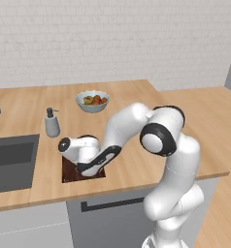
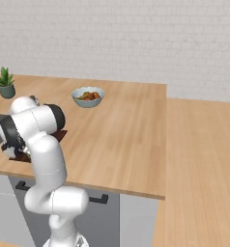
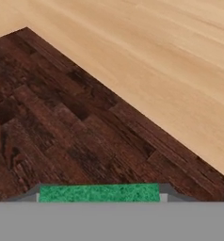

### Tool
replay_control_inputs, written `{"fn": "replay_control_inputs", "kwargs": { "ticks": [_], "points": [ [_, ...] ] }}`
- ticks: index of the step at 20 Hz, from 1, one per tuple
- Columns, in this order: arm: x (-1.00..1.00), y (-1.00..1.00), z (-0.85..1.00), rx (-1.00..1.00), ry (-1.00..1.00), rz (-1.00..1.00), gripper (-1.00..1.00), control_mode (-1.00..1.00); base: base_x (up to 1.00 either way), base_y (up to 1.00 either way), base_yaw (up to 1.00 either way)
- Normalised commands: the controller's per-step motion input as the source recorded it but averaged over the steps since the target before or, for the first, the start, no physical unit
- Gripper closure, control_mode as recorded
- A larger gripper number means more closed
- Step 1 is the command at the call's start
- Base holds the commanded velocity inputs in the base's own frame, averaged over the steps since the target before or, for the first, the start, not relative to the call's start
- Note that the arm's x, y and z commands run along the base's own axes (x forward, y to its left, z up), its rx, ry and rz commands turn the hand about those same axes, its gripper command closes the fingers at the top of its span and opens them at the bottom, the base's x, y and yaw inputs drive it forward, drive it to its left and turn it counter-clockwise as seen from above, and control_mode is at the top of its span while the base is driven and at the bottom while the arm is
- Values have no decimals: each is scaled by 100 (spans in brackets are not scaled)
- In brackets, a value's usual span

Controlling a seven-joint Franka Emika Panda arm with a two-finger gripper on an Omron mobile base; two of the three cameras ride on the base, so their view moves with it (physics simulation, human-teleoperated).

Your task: Pick up the sponge from the counter and clean the cutting board by briefly scrubbing or pressing down on the cutting board. Once finished, release the sponge.

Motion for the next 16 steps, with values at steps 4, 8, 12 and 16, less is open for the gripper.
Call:
{"fn": "replay_control_inputs", "kwargs": {
  "ticks": [4, 8, 12, 16],
  "points": [
    [2, -5, -28, -5, 0, 0, 100, -100, 0, 0, 0],
    [0, -16, -31, -3, -3, 0, 100, -100, 0, 0, 0],
    [-1, -24, -33, -1, -12, 0, 100, -100, 0, 0, 0],
    [0, -35, -23, 0, -6, -1, 100, -100, 0, 0, 0]
  ]
}}
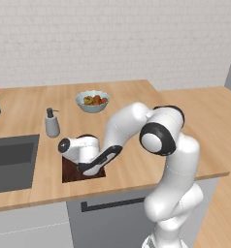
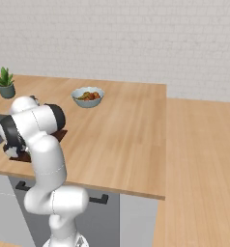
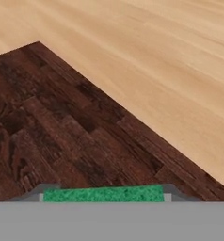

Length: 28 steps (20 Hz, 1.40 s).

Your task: Pick up the sponge from the counter and clean the cutting board by briefly scrubbing or pressing down on the cutting board. Once finished, release the sponge.

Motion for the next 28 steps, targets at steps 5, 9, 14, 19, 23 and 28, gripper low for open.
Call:
{"fn": "replay_control_inputs", "kwargs": {
  "ticks": [5, 9, 14, 19, 23, 28],
  "points": [
    [0, -27, -26, -2, -5, -3, 100, -100, 0, 0, 0],
    [0, -32, -16, -1, -3, -5, 100, -100, 0, 0, 0],
    [0, -41, -8, 0, 0, -8, 100, -100, 0, 0, 0],
    [0, -35, -23, -4, -1, -9, 100, -100, 0, 0, 0],
    [0, -47, -20, -4, 0, -9, 100, -100, 0, 0, 0],
    [0, -50, -22, -3, -1, -9, 100, -100, 0, 0, 0]
  ]
}}
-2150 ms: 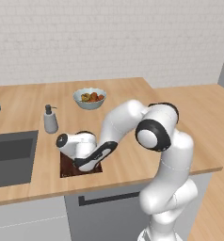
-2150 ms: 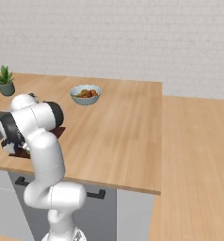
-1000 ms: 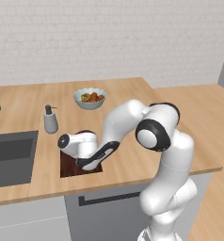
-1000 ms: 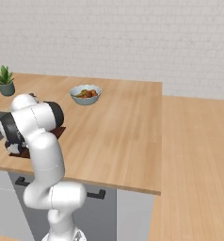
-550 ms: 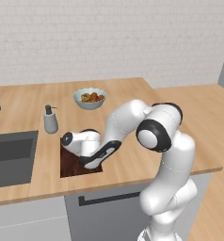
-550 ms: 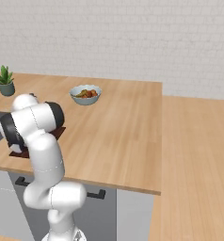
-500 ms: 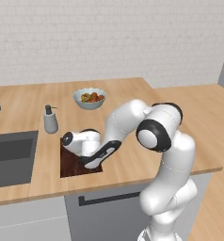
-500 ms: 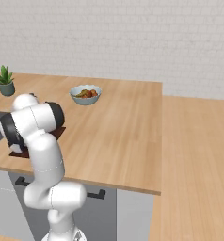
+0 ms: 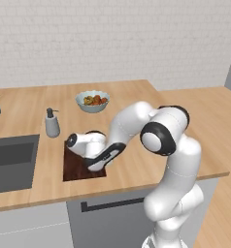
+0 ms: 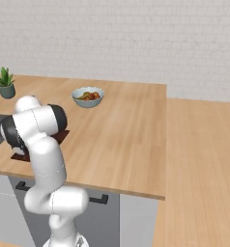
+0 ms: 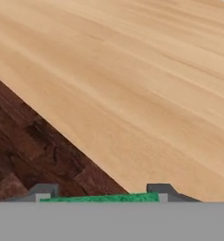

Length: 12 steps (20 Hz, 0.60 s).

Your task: Pick up the sponge from the counter and clean the cutting board by briefly scrubbing or pressing down on the cutting board. Once finished, release the sponge.

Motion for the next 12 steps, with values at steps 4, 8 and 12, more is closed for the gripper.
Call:
{"fn": "replay_control_inputs", "kwargs": {
  "ticks": [4, 8, 12],
  "points": [
    [0, -50, -17, -2, -4, -9, 100, -100, 0, 0, 0],
    [0, -39, -23, -4, -11, -10, 100, -100, 0, 0, 0],
    [0, -39, -37, -6, -14, -10, 100, -100, 0, 0, 0]
  ]
}}
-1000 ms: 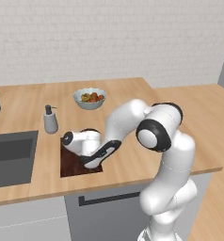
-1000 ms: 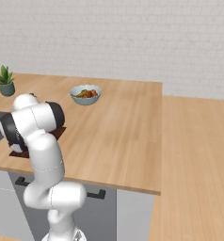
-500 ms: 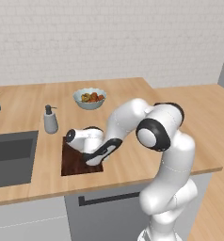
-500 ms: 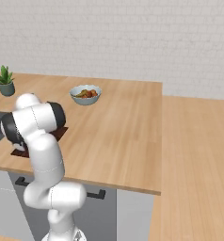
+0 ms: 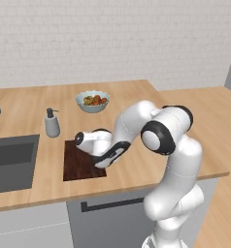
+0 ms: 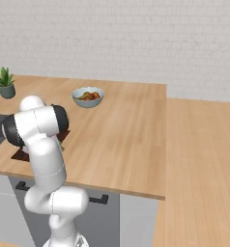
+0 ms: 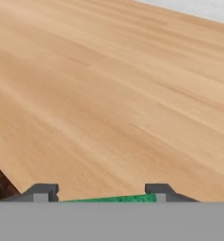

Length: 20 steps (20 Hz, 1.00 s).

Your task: Pick up the sponge from the counter and clean the cutting board by briefly scrubbing or pressing down on the cutting board. Once finished, release the sponge.

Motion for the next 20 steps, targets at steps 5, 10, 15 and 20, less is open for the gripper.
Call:
{"fn": "replay_control_inputs", "kwargs": {
  "ticks": [5, 10, 15, 20],
  "points": [
    [0, -51, -51, -4, -3, -9, 100, -100, 0, 0, 0],
    [0, -56, -52, -3, -2, -9, 100, -100, 0, 0, 0],
    [2, -60, -42, -2, -1, -9, 100, -100, 0, 0, 0],
    [15, -68, -33, 0, 0, -11, 100, -100, 0, 0, 0]
  ]
}}
